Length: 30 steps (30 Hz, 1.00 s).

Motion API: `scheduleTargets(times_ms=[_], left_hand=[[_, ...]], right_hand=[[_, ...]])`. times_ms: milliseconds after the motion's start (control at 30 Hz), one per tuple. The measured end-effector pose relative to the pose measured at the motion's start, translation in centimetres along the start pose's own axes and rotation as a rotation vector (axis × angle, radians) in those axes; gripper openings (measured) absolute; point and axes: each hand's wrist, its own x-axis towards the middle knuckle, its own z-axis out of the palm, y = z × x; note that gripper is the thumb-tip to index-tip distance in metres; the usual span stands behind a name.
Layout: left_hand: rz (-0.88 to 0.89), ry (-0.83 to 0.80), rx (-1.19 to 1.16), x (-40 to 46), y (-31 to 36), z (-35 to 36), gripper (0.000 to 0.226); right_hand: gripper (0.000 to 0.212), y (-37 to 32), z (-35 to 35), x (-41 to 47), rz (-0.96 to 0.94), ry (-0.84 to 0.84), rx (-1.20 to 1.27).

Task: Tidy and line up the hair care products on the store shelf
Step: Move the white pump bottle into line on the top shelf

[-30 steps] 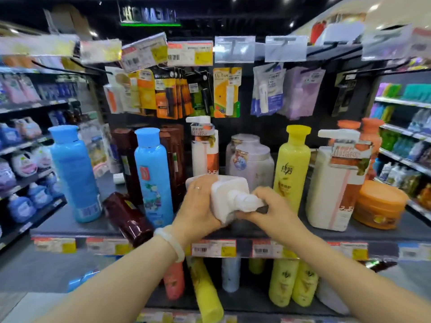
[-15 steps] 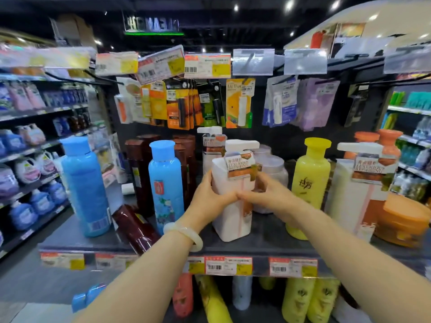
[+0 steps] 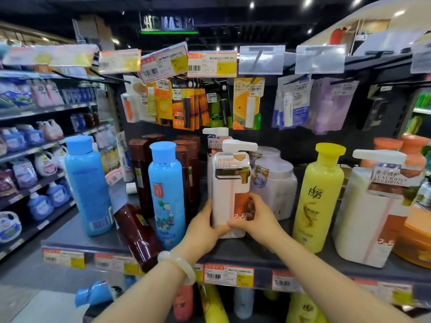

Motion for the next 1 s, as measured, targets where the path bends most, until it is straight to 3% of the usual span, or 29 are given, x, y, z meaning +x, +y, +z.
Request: scheduleTargets(times_ms=[200, 867, 1000], left_hand=[[-0.046, 0.154, 0.066, 0.8, 0.7, 0.4, 0.055], [-0.125, 0.234, 0.113, 2.5, -0.3, 0.7, 0.059], [-0.1, 0.469, 0.133, 1.3, 1.2, 2.2, 0.068]], right_hand=[[0.082, -0.1, 1.0, 2.1, 0.006, 0.013, -0.043], [0.084, -0.7, 1.5, 3.9, 0.034, -0.016, -0.042], [0.074, -1.2, 0.9, 1.9, -0.01, 0.027, -0.025]])
